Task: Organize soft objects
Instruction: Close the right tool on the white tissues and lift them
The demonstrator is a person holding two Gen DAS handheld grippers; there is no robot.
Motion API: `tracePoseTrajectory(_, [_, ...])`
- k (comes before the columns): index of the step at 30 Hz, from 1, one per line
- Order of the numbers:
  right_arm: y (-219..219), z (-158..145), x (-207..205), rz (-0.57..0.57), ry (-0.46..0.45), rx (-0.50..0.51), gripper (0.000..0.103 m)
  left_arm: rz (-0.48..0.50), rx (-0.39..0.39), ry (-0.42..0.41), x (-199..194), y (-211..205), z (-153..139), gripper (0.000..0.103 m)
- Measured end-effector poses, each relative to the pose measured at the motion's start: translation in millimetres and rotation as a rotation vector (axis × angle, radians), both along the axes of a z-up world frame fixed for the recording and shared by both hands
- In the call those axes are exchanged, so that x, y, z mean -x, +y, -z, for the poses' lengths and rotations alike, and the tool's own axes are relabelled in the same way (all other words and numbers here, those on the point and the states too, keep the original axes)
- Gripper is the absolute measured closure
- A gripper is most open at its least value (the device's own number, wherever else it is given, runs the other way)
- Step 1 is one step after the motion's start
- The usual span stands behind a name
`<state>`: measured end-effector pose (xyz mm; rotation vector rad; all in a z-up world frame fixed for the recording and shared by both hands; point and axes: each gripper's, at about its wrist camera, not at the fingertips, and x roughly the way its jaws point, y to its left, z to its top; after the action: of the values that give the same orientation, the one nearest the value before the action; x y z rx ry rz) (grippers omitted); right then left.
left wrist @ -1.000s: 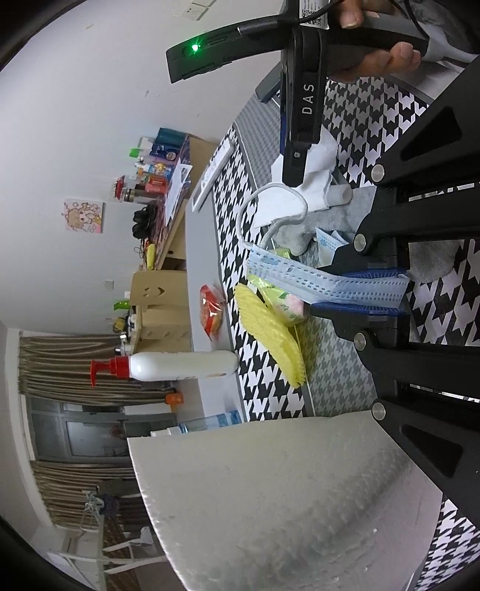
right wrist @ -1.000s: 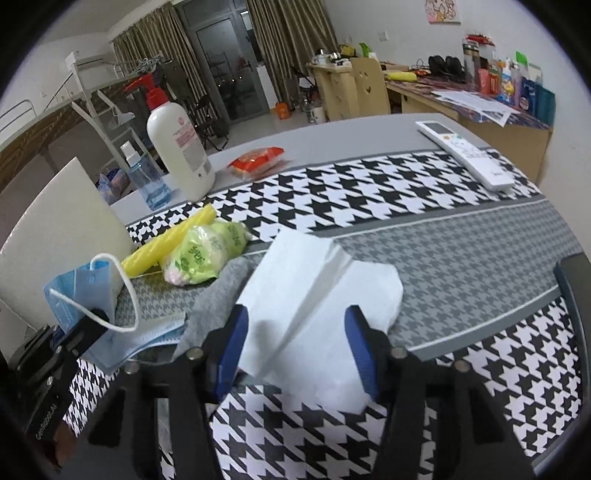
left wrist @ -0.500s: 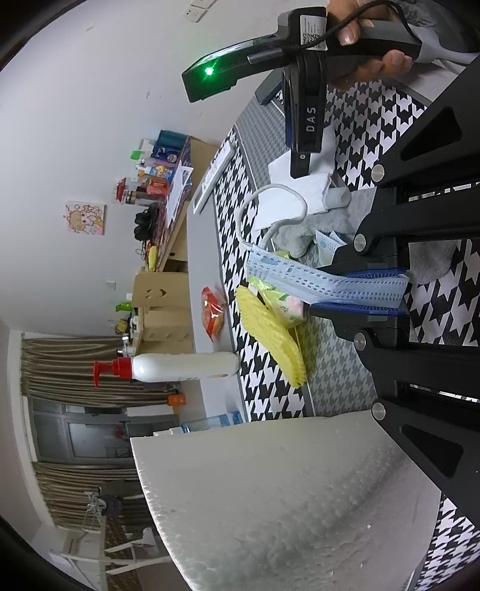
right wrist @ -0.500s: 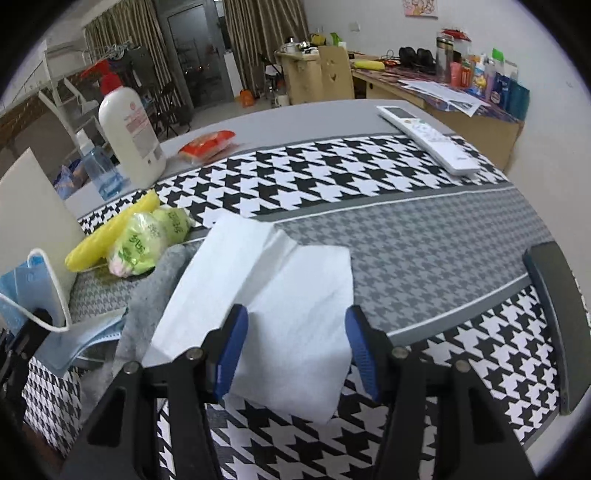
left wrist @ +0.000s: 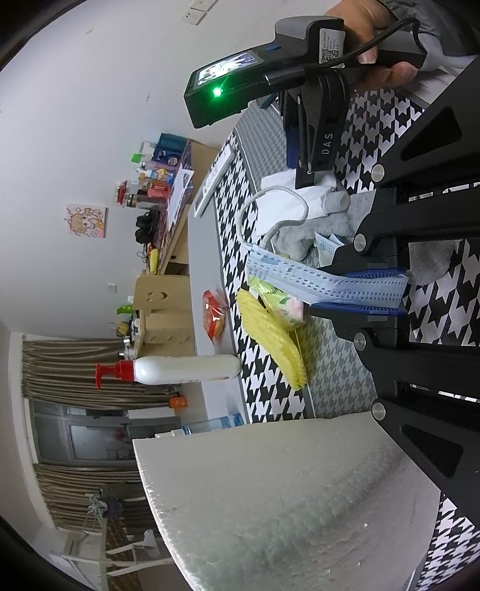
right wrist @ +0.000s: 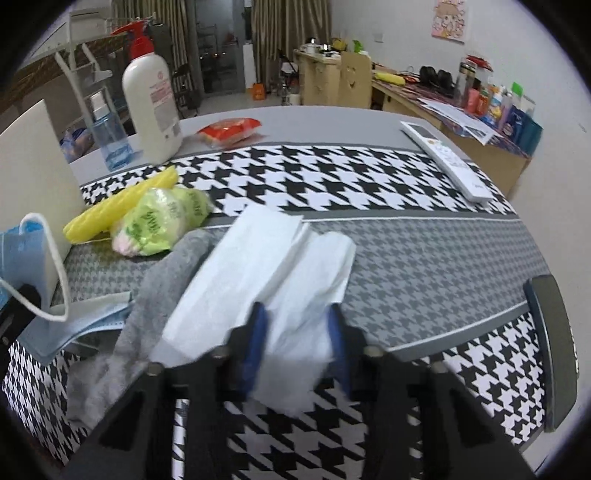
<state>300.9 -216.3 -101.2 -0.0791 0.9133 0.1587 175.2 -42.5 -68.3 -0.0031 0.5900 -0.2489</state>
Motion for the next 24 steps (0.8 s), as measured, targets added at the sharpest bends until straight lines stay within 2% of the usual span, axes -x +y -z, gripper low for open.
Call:
tracePoseTrajectory(1, [0,0,0,-0.007,-0.001,-0.004,0.089,0.000,0.001,-0.001,0,0,0,0.091])
tracePoseTrajectory(4, [-3,-1,0,-0.037,0.003,-0.071,0.098,0.001,0.005,-0.001,-1,0,0,0.091])
tracePoseTrajectory(7, [-9,-2,-1,-0.068,0.008,-0.177,0.098,0.007,0.002,-0.002,0,-1,0,0.091])
tracePoseTrajectory(13, [-19,-25,12,-0.093,-0.047,-0.295,0.098,0.003,0.019,-0.009,2,3,-6,0.091])
tracePoseTrajectory(24, [-23,-62,26,-0.122,-0.138,-0.355,0.098,0.007,0.037,-0.056,11,7,-26,0.091])
